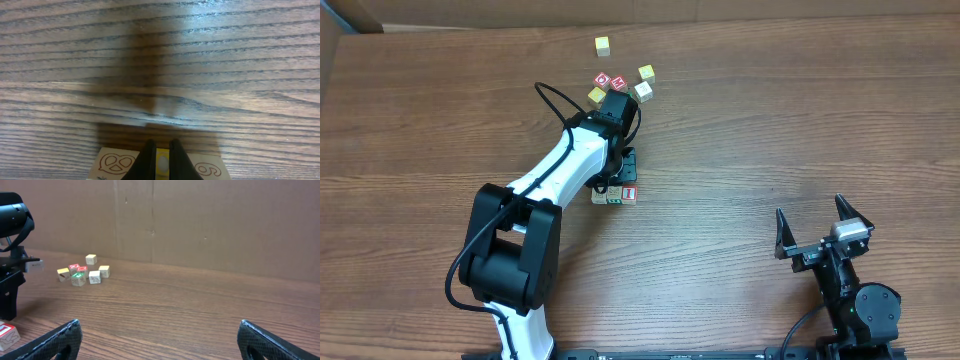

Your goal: Flip 5 blocks

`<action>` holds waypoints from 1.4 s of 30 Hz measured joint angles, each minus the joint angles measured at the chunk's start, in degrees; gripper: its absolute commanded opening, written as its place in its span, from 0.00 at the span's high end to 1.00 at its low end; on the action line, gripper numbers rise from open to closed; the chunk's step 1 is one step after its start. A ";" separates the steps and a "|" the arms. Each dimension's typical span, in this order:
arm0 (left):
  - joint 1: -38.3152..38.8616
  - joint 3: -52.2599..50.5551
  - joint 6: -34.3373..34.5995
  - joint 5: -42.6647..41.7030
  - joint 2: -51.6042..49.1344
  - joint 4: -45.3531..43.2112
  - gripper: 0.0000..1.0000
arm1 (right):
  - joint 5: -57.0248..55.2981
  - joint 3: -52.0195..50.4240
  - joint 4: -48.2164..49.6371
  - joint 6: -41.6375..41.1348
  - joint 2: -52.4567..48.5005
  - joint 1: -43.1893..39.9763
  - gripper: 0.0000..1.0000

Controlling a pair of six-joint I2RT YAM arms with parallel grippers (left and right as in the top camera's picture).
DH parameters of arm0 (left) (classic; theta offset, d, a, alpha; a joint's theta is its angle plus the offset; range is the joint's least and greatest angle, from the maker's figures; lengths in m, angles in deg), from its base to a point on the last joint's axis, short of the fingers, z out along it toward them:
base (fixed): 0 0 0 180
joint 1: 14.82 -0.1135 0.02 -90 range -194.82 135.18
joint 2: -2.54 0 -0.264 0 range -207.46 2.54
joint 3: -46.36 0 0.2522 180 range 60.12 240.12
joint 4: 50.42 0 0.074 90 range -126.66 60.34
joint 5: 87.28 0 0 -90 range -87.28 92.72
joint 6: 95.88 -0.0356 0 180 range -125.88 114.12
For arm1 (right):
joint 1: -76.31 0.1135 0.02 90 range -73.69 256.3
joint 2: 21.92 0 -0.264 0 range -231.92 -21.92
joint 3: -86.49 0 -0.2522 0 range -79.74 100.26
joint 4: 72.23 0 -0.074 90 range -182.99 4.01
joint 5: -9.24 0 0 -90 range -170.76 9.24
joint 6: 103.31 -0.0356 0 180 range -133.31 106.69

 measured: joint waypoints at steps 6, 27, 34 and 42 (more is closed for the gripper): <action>-0.02 0.00 0.00 -0.02 0.00 0.39 0.96 | 0.00 0.00 0.00 0.02 0.00 0.00 0.00; -0.70 1.18 0.17 -0.85 0.00 1.53 0.96 | 0.00 0.00 0.00 0.02 0.00 0.00 0.00; -5.42 13.18 0.46 -1.84 0.11 9.94 0.96 | 0.00 0.00 -0.02 0.02 0.00 0.00 0.00; -15.02 22.75 1.22 -8.39 4.68 18.53 0.91 | 0.02 0.00 0.00 0.02 0.00 0.00 0.00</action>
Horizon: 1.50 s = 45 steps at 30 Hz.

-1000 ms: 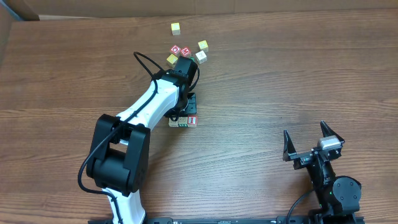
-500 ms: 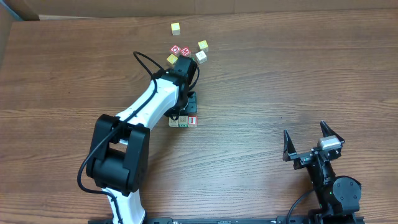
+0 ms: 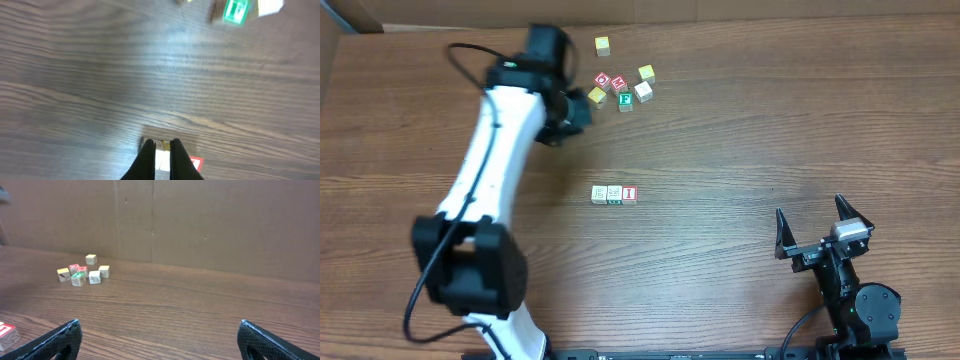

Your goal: Flip 5 blocks

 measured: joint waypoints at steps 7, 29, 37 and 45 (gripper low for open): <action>-13.49 0.92 0.24 -4.44 4.46 6.88 0.72 | -0.02 0.00 -0.02 -0.04 0.00 0.00 0.00; -25.35 0.94 0.48 -4.04 4.46 13.09 0.00 | -0.04 0.00 0.02 0.00 0.00 0.00 0.00; -25.35 0.94 0.48 -4.04 4.46 13.09 0.00 | -0.02 0.00 -0.02 0.00 0.00 0.00 0.00; -25.35 0.96 0.48 -4.04 4.46 13.09 0.00 | -0.02 0.00 -0.02 0.00 0.00 0.00 0.00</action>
